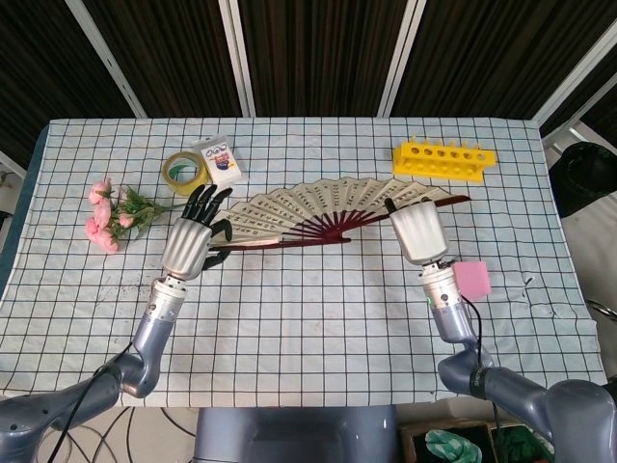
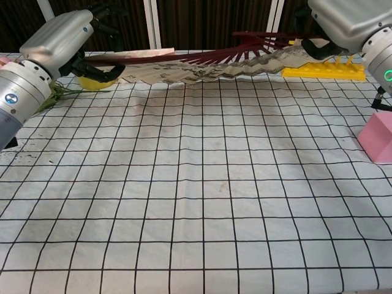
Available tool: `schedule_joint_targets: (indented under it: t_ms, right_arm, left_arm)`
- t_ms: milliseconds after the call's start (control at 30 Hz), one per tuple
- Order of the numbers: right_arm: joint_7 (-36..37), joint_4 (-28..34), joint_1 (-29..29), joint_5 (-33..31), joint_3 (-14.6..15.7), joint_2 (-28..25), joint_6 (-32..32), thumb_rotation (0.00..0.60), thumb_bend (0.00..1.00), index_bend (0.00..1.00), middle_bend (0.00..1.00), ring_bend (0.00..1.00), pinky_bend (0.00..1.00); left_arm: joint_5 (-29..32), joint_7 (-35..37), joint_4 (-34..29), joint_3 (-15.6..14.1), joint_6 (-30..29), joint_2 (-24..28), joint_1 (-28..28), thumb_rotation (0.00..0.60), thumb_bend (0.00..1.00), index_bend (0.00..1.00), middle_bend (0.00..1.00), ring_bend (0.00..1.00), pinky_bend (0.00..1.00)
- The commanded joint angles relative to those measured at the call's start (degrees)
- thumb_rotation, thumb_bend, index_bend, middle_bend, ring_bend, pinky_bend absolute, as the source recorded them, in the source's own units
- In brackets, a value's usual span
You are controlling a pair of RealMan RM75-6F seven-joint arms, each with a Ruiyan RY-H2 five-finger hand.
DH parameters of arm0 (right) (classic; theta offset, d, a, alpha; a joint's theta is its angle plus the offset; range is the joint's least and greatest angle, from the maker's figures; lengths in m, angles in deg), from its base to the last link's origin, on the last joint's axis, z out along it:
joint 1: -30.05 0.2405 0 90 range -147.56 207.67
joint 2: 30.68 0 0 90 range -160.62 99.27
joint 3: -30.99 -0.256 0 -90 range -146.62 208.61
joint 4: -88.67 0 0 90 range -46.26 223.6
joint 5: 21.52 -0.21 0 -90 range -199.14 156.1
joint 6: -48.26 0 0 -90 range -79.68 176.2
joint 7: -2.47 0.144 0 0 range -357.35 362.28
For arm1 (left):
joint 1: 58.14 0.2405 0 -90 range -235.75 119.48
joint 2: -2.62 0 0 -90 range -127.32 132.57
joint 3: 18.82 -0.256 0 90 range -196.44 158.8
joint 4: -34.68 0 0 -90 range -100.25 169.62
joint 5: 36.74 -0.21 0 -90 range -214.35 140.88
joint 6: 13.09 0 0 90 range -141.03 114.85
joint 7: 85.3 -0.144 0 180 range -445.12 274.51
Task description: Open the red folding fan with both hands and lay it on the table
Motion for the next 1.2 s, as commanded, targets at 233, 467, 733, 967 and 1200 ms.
schedule_joint_targets:
  t_ms: [233, 467, 733, 967, 1200]
  right_arm:
    - [-1.45, -0.62, -2.87, -0.9, 1.36, 0.31, -0.53, 0.6, 0.41, 0.76, 0.86, 0.91, 0.83]
    - [-7.62, 3.56, -5.42, -1.86, 3.55, -1.46, 0.94, 0.6, 0.18, 0.21, 0.65, 0.76, 0.69]
    - [-17.82, 14.52, -8.1, -8.93, 2.9, -4.38, 4.18, 0.6, 0.01, 0.0, 0.18, 0.29, 0.32]
    - [-22.83, 23.36, -9.81, -12.43, 3.4, -7.87, 4.8, 0.6, 0.0, 0.0, 0.04, 0.14, 0.23]
    - [-24.67, 27.01, -10.71, -14.5, 3.98, -9.45, 5.1, 0.6, 0.0, 0.0, 0.0, 0.09, 0.2]
  left_arm:
    - [-0.36, 0.04, 0.67, -1.34, 0.03, -1.1, 1.03, 0.6, 0.4, 0.71, 0.1, 0.0, 0.0]
    - [-0.55, -0.85, -0.35, -2.66, 0.22, -1.46, 2.34, 0.6, 0.4, 0.71, 0.1, 0.0, 0.0]
    - [-0.74, -2.65, -2.11, -4.04, 0.99, -1.21, 3.59, 0.6, 0.39, 0.7, 0.1, 0.0, 0.0]
    - [0.26, -7.36, -7.59, -6.99, 6.19, 3.53, 5.33, 0.6, 0.13, 0.52, 0.01, 0.0, 0.0]
    - [2.42, -11.24, -15.26, -8.14, 10.57, 9.05, 6.38, 0.6, 0.0, 0.12, 0.0, 0.0, 0.0]
